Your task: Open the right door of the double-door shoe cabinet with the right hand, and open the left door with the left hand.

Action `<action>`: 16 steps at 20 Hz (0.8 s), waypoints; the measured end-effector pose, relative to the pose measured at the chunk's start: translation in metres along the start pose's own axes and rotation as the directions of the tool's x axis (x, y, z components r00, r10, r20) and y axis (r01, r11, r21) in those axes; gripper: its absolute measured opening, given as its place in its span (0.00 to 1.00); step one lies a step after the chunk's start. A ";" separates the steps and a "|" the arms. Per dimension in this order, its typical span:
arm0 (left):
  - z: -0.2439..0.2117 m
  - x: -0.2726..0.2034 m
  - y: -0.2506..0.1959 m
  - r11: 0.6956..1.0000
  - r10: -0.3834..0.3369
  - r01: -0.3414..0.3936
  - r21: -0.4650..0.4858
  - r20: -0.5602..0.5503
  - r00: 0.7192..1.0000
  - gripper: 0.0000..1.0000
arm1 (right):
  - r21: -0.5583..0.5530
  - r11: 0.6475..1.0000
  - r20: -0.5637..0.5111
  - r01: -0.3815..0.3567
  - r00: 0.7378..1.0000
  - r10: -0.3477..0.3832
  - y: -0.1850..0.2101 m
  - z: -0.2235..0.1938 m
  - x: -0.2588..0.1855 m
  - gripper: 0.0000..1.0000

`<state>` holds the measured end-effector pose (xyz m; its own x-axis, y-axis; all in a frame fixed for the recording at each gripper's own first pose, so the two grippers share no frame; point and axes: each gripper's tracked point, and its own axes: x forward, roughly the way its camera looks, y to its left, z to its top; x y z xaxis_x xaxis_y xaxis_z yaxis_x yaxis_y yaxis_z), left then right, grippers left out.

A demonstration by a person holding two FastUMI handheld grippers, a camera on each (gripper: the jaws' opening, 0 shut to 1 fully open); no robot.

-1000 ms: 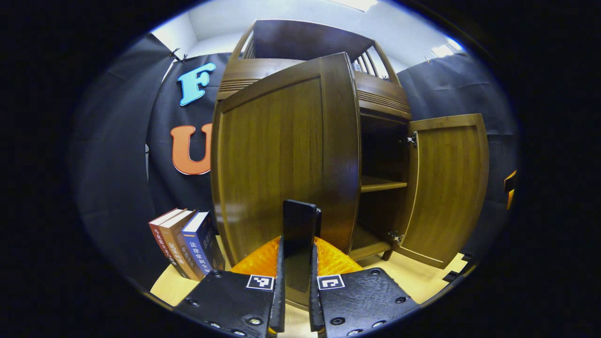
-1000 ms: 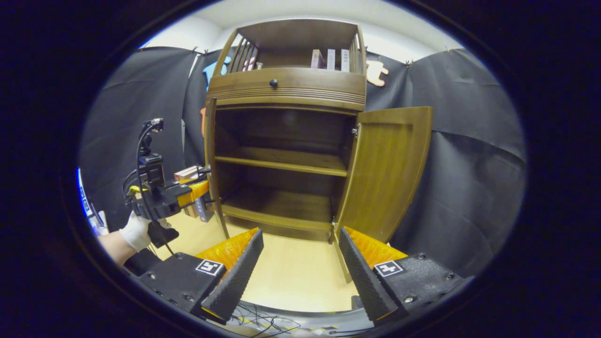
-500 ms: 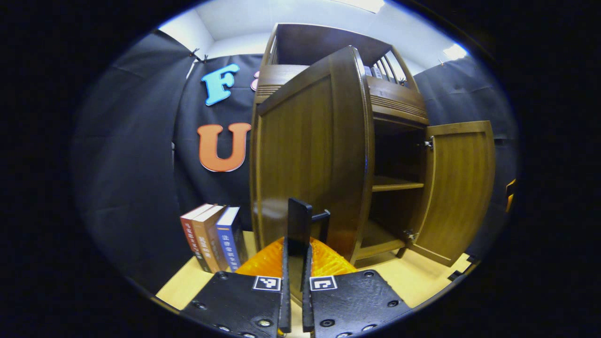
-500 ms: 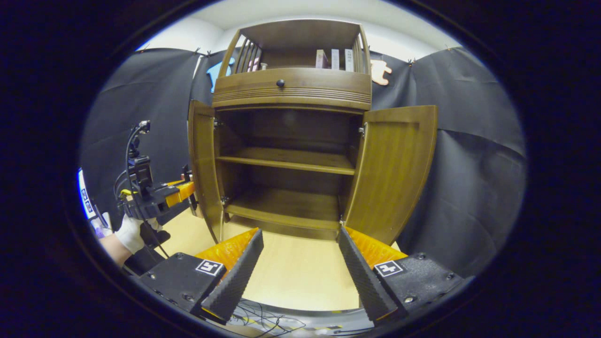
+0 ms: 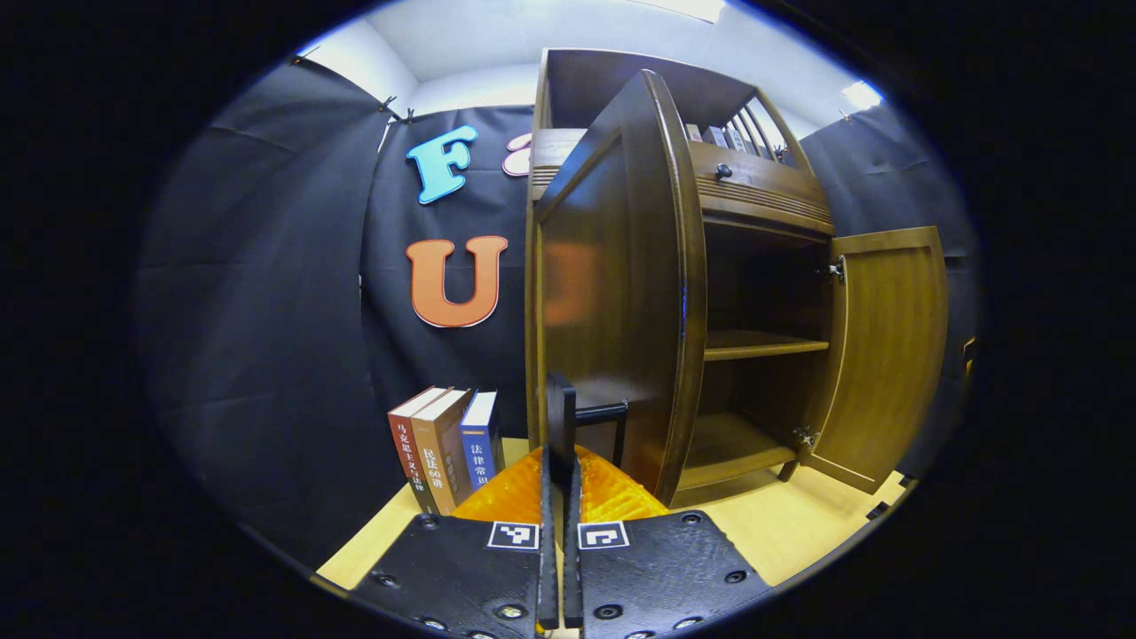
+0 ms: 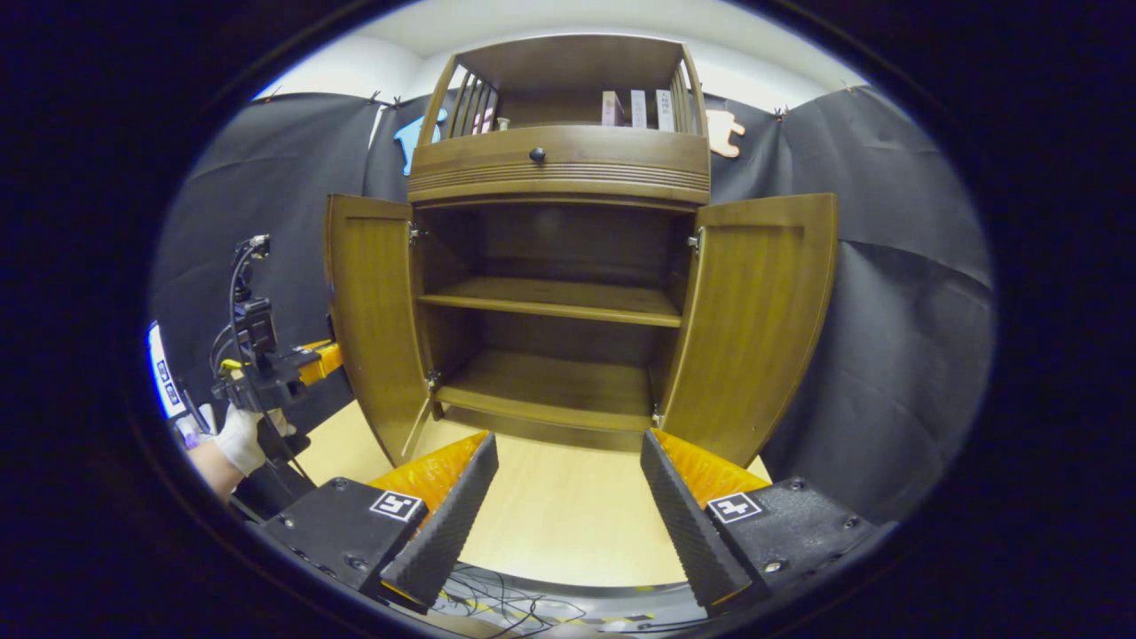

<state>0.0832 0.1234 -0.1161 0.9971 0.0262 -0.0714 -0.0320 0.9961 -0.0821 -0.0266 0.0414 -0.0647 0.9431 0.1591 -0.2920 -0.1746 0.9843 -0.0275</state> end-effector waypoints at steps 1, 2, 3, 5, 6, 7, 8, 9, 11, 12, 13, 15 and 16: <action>0.000 0.000 0.005 1.000 -0.005 0.005 -0.006 0.005 1.000 0.02 | 0.001 1.000 -0.001 -0.003 1.000 0.003 0.001 0.000 0.000 1.00; 0.000 -0.001 0.010 1.000 -0.007 0.007 -0.011 0.005 1.000 0.02 | 0.003 1.000 -0.003 -0.007 1.000 0.007 0.003 -0.001 0.001 1.00; 0.000 -0.001 0.015 1.000 -0.007 0.007 -0.012 0.006 1.000 0.02 | 0.004 1.000 -0.003 -0.010 1.000 0.010 0.004 0.000 0.000 1.00; 0.000 -0.002 0.024 1.000 -0.021 0.021 -0.016 0.010 1.000 0.02 | 0.002 1.000 -0.001 -0.014 1.000 0.014 0.005 0.001 0.000 1.00; 0.000 -0.001 0.028 0.999 -0.030 0.030 -0.020 0.013 0.999 0.02 | 0.001 1.000 0.000 -0.015 1.000 0.015 0.006 0.000 -0.001 1.00; 0.000 -0.001 0.033 0.999 -0.039 0.039 -0.019 0.013 0.999 0.02 | -0.001 1.000 -0.001 -0.017 1.000 0.017 0.007 0.000 -0.001 1.00; 0.000 0.000 0.038 0.999 -0.044 0.044 -0.012 0.017 0.999 0.02 | 0.003 1.000 -0.007 -0.022 1.000 0.022 0.009 -0.001 -0.002 1.00; -0.001 -0.001 0.044 0.999 -0.044 0.044 -0.004 0.014 0.999 0.10 | 0.010 0.999 -0.009 -0.034 0.999 0.034 0.012 -0.002 -0.002 1.00; -0.001 0.000 0.054 0.998 -0.056 0.055 0.011 0.021 0.998 0.01 | 0.012 0.999 -0.008 -0.045 0.999 0.045 0.016 0.001 -0.003 1.00; -0.002 0.000 0.056 0.998 -0.066 0.066 0.005 0.021 0.998 0.00 | 0.011 0.999 -0.004 -0.046 0.999 0.046 0.016 0.002 -0.005 1.00; -0.002 0.000 0.059 0.997 -0.076 0.076 0.005 0.023 0.997 0.00 | 0.010 0.999 0.000 -0.049 0.999 0.049 0.017 0.004 -0.005 1.00; -0.003 0.001 0.066 0.995 -0.096 0.096 0.021 0.023 0.995 0.00 | 0.005 0.999 0.007 -0.052 0.999 0.052 0.019 0.006 -0.008 1.00; -0.002 0.002 0.068 0.994 -0.108 0.107 0.022 0.023 0.994 0.00 | 0.004 0.998 0.006 -0.057 0.998 0.057 0.020 0.005 -0.009 1.00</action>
<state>0.0824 0.1914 -0.1242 0.9961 -0.0792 -0.0393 0.0764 0.9948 -0.0679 -0.0367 0.0597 -0.0576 0.9332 0.2155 -0.2875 -0.2270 0.9739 -0.0069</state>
